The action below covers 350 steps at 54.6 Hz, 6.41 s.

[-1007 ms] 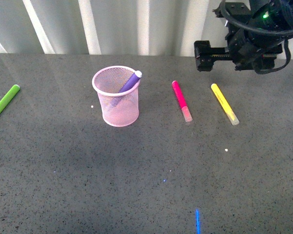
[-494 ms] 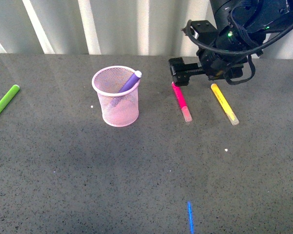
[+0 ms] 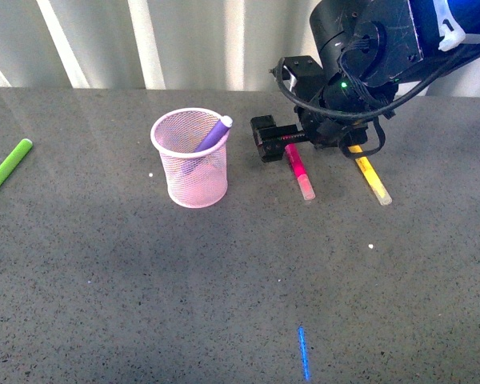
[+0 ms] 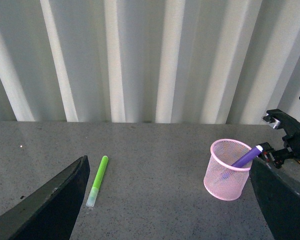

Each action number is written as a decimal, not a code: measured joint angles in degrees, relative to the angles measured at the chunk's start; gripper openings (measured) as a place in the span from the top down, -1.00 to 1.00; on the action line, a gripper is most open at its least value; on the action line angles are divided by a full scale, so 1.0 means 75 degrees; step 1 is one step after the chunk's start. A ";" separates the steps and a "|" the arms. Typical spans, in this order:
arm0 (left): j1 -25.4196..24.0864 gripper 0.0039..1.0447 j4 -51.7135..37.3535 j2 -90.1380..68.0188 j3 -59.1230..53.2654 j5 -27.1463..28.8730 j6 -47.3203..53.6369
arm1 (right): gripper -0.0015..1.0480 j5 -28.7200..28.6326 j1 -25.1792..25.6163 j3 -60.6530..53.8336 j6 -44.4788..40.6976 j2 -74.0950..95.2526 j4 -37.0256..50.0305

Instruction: Insert purple and pink pens into pink cup

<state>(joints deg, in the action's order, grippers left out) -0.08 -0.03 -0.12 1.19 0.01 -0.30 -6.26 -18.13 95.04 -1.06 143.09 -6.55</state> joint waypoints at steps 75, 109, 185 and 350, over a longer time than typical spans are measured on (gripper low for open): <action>0.0000 -0.88 0.0000 0.0000 0.0000 0.0000 0.0000 | 0.79 0.0102 0.0143 -0.3418 0.0093 -0.2436 0.6953; 0.0000 -0.88 0.0000 0.0000 0.0000 0.0000 0.0003 | 0.79 -0.1708 -0.1221 -0.3293 -0.0239 -0.1460 1.0080; 0.0000 -0.88 0.0000 0.0000 0.0000 0.0000 0.0003 | -0.85 -0.1507 -0.1515 -0.2544 0.0373 -0.0615 0.9626; 0.0000 -0.88 0.0000 0.0006 0.0000 0.0000 0.0003 | 0.93 0.0831 0.2419 -1.2546 0.0064 -1.7590 0.2387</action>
<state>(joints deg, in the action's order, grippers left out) -0.08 -0.03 -0.08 1.19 0.01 -0.27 -0.03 0.01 0.95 -0.58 11.16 11.35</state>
